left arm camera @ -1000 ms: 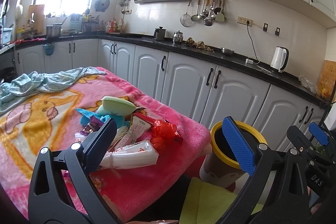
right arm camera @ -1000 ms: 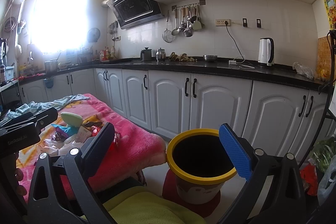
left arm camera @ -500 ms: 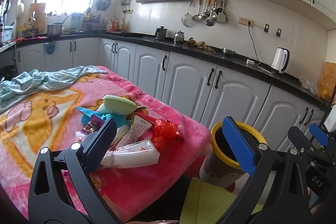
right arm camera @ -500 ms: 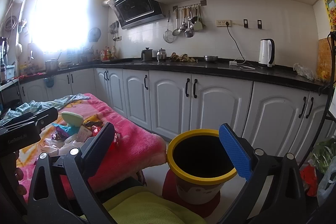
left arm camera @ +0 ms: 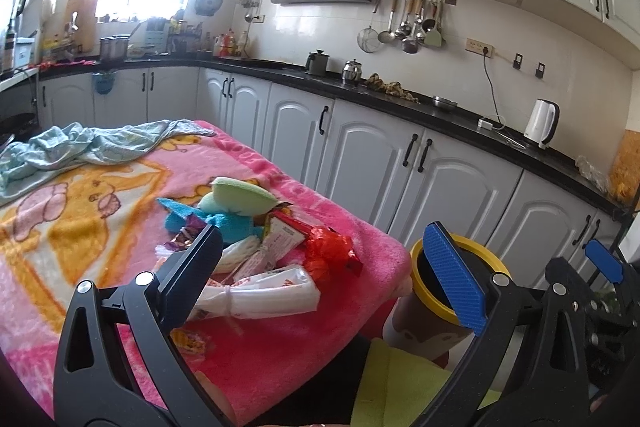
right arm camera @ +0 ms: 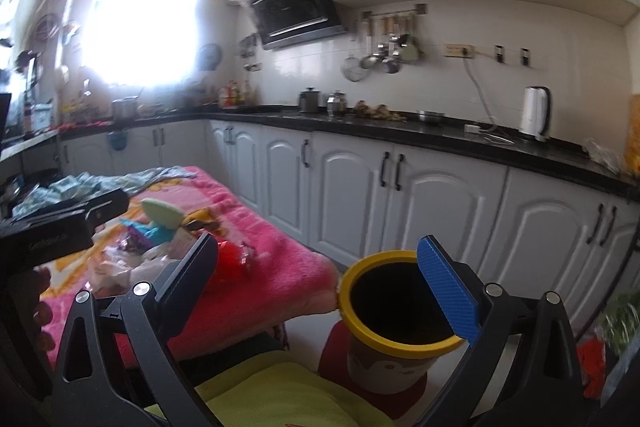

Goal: Collect trash
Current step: 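Grasp the white plastic bag with the left tool while the right tool grasps the red bag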

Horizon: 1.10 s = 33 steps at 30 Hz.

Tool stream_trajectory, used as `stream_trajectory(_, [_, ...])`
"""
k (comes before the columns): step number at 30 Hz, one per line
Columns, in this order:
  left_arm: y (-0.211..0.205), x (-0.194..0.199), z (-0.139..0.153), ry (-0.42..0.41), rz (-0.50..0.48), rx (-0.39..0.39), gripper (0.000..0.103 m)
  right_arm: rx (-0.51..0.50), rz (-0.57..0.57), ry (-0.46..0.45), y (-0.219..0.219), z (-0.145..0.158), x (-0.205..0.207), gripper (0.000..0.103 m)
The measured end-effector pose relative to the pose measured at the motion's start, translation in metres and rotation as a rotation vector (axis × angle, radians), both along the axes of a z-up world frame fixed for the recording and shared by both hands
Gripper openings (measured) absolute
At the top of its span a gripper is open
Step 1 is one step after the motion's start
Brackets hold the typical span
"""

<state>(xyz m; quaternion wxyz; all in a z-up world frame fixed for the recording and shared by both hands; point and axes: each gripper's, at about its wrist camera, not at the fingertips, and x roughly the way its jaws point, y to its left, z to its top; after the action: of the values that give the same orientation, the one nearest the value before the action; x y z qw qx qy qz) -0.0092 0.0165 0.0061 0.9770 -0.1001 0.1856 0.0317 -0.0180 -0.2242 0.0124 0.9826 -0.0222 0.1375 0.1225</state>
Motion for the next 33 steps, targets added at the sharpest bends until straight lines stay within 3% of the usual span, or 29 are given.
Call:
stream_trajectory(14, [0.065, -0.011, -0.006, 0.033, 0.146, -0.069, 0.092, -0.077, 0.244, 0.017, 0.046, 0.001, 0.003, 0.097])
stream_trajectory(24, [0.116, -0.011, -0.031, 0.132, 0.222, -0.138, 0.092, -0.118, 0.369, 0.041, 0.078, 0.004, 0.022, 0.097])
stream_trajectory(33, [0.14, 0.012, -0.06, 0.27, 0.223, -0.206, 0.092, -0.107, 0.439, 0.195, 0.1, -0.011, 0.083, 0.097])
